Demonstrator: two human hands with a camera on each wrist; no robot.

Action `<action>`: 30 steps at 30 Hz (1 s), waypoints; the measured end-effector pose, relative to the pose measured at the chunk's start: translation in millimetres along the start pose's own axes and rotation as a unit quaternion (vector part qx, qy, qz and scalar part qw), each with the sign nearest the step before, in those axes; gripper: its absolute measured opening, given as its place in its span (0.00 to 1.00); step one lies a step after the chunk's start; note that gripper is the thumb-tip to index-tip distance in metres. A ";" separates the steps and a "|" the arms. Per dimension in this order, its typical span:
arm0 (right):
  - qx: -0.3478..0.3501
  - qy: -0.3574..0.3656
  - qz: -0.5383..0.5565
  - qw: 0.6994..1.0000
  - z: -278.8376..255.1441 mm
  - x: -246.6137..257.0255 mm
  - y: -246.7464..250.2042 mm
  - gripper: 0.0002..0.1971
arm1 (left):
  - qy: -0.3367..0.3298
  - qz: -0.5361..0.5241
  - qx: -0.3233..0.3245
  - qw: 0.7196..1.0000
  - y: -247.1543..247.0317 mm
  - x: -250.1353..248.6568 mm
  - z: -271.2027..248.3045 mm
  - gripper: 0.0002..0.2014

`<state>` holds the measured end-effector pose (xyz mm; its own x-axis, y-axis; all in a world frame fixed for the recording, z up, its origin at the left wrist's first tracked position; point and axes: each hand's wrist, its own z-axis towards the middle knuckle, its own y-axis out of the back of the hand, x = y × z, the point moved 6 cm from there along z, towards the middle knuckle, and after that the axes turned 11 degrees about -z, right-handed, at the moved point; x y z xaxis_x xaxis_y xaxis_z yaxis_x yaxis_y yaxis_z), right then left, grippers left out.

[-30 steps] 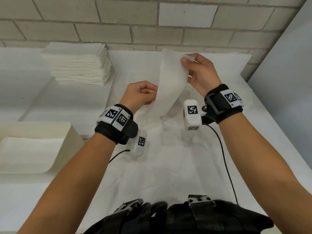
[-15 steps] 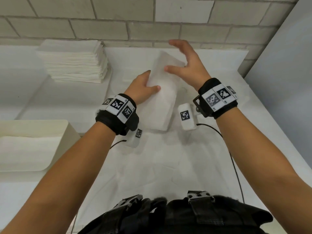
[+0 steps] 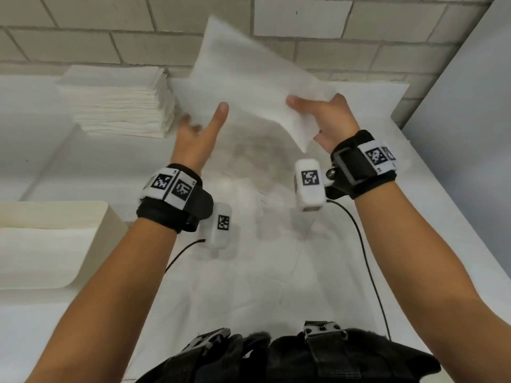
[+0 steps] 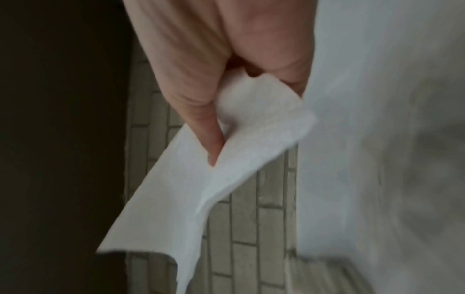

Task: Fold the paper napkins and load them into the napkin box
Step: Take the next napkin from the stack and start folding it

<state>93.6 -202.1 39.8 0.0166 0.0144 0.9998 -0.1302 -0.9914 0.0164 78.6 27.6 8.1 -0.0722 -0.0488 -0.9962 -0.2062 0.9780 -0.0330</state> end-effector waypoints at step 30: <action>0.198 -0.121 -0.646 0.727 24.3 -118.2 -9.5 0.42 | 0.135 -0.060 -0.039 0.988 42.3 63.2 17.1 0.18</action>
<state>117.0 -197.6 -78.9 0.0510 0.9913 0.1212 0.4439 -0.1312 0.8864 82.0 69.4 -57.6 -0.2990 -0.2259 -0.9271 -0.3024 0.9439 -0.1325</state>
